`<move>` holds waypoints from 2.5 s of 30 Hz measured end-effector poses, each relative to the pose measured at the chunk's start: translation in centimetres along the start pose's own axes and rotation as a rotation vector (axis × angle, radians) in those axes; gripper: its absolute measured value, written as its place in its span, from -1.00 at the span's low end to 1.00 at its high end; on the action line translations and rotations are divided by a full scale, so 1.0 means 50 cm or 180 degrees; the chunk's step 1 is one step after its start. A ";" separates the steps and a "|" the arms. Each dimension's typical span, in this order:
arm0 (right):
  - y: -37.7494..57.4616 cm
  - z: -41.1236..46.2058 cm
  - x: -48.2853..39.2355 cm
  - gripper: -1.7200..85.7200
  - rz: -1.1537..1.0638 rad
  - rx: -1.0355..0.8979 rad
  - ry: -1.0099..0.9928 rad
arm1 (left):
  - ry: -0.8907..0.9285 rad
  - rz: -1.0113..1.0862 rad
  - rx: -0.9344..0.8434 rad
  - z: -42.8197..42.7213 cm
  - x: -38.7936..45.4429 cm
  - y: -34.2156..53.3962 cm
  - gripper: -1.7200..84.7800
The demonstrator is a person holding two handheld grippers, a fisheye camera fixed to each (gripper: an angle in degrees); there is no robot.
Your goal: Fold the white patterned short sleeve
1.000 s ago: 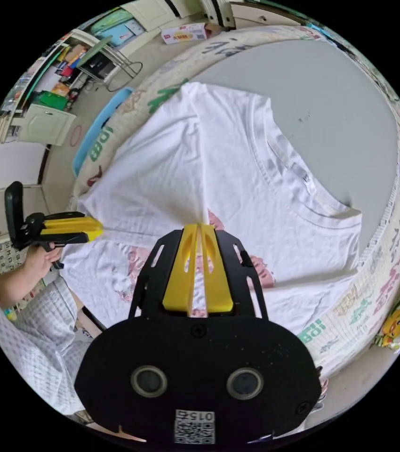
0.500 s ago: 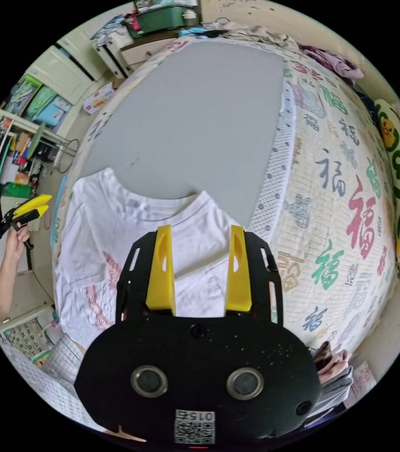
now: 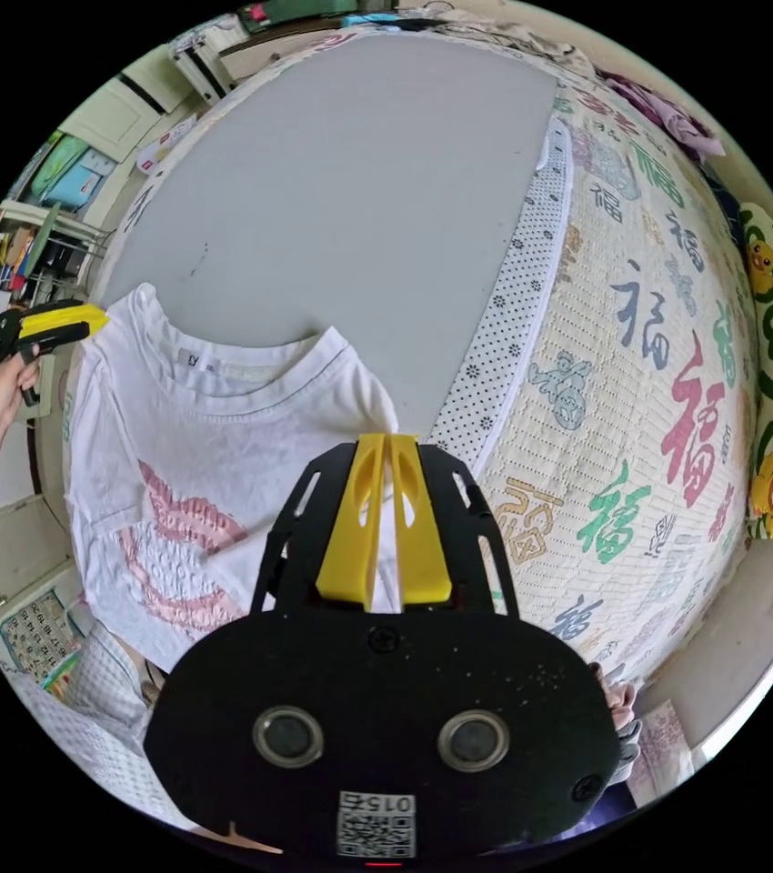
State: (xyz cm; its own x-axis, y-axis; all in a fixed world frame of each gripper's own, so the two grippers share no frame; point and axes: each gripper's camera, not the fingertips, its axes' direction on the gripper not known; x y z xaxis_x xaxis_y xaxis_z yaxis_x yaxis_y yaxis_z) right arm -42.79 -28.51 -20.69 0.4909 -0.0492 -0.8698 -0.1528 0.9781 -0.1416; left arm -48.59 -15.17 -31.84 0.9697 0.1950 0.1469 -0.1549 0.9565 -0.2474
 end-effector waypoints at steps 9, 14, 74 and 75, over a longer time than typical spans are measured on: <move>0.327 -0.089 0.024 -0.96 0.0037 0.0822 -0.0288 | 0.0004 -0.0076 0.0891 -0.153 0.105 0.190 -0.97; 0.582 -0.127 0.017 -0.96 -0.0094 0.1247 -0.0540 | 0.0128 0.0104 0.1200 -0.216 0.187 0.342 -0.97; 1.941 -0.191 -0.986 -0.98 0.1486 0.1180 -0.0451 | -0.0373 -0.2418 0.1205 0.014 0.996 1.270 -0.97; 1.944 -0.206 -1.003 -0.98 0.1520 0.1217 -0.0391 | -0.0338 -0.2466 0.1208 0.016 0.993 1.270 -0.97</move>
State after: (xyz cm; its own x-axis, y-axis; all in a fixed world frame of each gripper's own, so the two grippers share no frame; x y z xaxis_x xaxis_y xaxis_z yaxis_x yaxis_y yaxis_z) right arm -91.11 66.94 4.30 0.5428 0.4130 -0.7313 -0.0733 0.8907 0.4486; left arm -10.43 55.40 -39.47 0.8082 -0.5400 0.2351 0.4709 0.8322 0.2926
